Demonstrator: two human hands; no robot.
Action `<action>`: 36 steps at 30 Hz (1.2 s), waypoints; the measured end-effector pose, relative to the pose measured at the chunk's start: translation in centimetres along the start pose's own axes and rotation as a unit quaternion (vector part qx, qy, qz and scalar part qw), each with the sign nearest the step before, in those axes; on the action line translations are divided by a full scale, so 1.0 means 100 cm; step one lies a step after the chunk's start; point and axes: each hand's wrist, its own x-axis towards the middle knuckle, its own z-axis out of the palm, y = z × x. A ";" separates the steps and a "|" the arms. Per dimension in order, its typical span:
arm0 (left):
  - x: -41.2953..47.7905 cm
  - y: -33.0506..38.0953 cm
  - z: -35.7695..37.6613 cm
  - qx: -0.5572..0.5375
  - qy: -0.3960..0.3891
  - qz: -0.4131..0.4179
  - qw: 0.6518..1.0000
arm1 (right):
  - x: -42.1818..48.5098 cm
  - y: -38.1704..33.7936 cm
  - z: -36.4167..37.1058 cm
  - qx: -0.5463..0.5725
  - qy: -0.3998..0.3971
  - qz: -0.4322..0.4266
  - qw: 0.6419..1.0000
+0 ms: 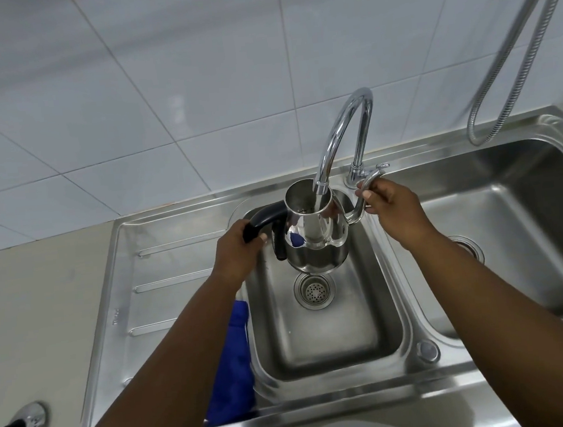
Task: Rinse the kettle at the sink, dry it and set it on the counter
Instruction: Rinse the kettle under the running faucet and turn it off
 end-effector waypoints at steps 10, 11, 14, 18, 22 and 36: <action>0.005 -0.002 -0.004 0.004 0.003 -0.011 1.000 | 0.006 -0.001 0.005 -0.002 0.003 0.006 1.000; 0.006 -0.002 -0.004 0.005 0.003 -0.011 1.000 | 0.006 -0.001 0.006 -0.001 0.003 0.008 1.000; 0.007 -0.003 -0.004 0.011 0.003 -0.012 1.000 | 0.007 -0.001 0.007 0.003 0.001 0.019 1.000; 0.007 -0.005 -0.004 0.015 0.000 -0.017 1.000 | 0.009 0.003 0.008 -0.001 0.000 0.023 1.000; 0.007 -0.006 -0.004 0.016 -0.001 -0.020 1.000 | 0.009 0.004 0.010 -0.004 -0.001 0.022 1.000; 0.005 -0.008 -0.005 0.032 -0.007 -0.024 0.999 | 0.006 -0.001 0.009 -0.025 0.001 0.011 1.000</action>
